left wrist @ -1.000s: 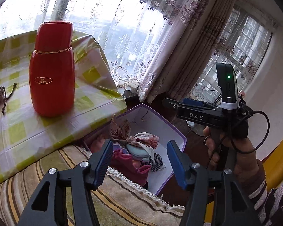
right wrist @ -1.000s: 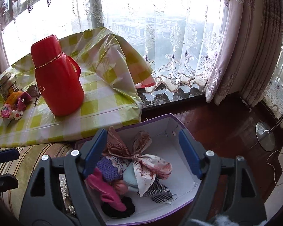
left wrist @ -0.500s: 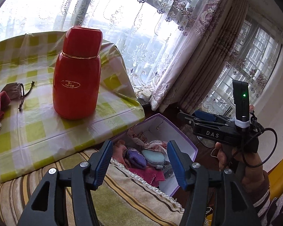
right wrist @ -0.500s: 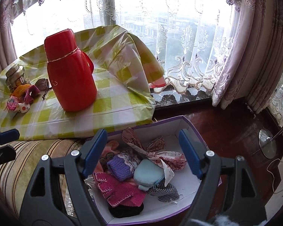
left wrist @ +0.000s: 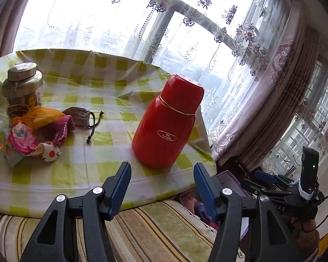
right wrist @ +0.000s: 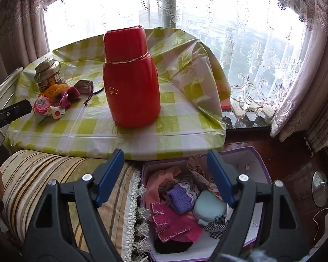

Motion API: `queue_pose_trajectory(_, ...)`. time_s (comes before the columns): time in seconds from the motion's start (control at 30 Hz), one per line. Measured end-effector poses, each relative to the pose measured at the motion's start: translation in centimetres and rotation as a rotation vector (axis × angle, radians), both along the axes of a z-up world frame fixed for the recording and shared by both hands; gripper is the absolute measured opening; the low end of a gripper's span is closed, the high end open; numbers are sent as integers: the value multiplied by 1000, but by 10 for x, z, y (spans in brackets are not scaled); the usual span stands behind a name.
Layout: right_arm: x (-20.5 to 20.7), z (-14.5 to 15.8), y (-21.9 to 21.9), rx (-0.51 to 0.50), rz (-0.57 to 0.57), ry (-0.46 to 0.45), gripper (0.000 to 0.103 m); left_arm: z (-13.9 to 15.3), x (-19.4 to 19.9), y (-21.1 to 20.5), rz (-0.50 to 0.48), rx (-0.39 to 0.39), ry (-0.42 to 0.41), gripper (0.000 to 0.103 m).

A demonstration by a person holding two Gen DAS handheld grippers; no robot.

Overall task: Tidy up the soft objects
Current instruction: 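Return both tools to the table toward the remaining soft items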

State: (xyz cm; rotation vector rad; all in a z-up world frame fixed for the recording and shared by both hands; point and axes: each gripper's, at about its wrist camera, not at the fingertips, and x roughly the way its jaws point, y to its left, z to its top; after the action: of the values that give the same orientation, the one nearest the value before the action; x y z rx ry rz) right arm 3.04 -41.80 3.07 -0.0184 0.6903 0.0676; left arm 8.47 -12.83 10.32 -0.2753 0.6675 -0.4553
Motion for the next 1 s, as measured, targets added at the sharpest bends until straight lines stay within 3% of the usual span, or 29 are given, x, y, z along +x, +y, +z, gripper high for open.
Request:
queue_pose_trajectory(0.37,19,19,80,4,207,-26,81,11,26,95,253,-27,-24,60)
queue_pose_trajectory(0.77,48,68,162,-14,331,-169,81,37,68,166,492,-70,-73,60)
queue_pose_trajectory(1.0,70,90,203,30,405,-230,81,9,96,196,582,-84,-57,60)
